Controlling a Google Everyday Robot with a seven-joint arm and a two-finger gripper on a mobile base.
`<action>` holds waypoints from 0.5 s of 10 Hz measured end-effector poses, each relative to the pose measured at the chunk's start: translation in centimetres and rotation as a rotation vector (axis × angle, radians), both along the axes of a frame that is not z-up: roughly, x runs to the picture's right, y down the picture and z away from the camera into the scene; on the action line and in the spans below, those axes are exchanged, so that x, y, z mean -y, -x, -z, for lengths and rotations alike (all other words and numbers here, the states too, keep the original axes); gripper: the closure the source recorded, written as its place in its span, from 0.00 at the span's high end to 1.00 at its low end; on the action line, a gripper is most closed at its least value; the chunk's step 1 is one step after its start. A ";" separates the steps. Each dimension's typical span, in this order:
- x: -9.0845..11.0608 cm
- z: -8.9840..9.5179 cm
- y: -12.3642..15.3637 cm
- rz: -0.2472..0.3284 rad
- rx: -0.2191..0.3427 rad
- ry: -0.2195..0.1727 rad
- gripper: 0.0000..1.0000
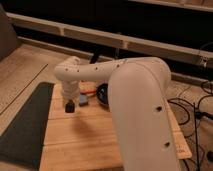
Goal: Place the eraser on the white sponge
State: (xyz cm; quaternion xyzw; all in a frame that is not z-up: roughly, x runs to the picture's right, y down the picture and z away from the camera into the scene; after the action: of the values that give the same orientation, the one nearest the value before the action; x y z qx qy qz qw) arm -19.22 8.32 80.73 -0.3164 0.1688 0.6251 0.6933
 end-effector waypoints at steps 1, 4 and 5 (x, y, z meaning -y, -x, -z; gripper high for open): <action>0.5 -0.8 -0.3 -0.004 0.010 -0.005 0.00; 1.7 -2.2 -1.5 -0.027 0.009 -0.016 0.00; 1.6 -2.1 -1.3 -0.025 0.012 -0.017 0.00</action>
State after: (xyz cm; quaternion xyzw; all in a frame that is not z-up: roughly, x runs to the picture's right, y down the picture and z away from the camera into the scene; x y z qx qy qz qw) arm -17.94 6.70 82.86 -0.3163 0.1557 0.6332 0.6891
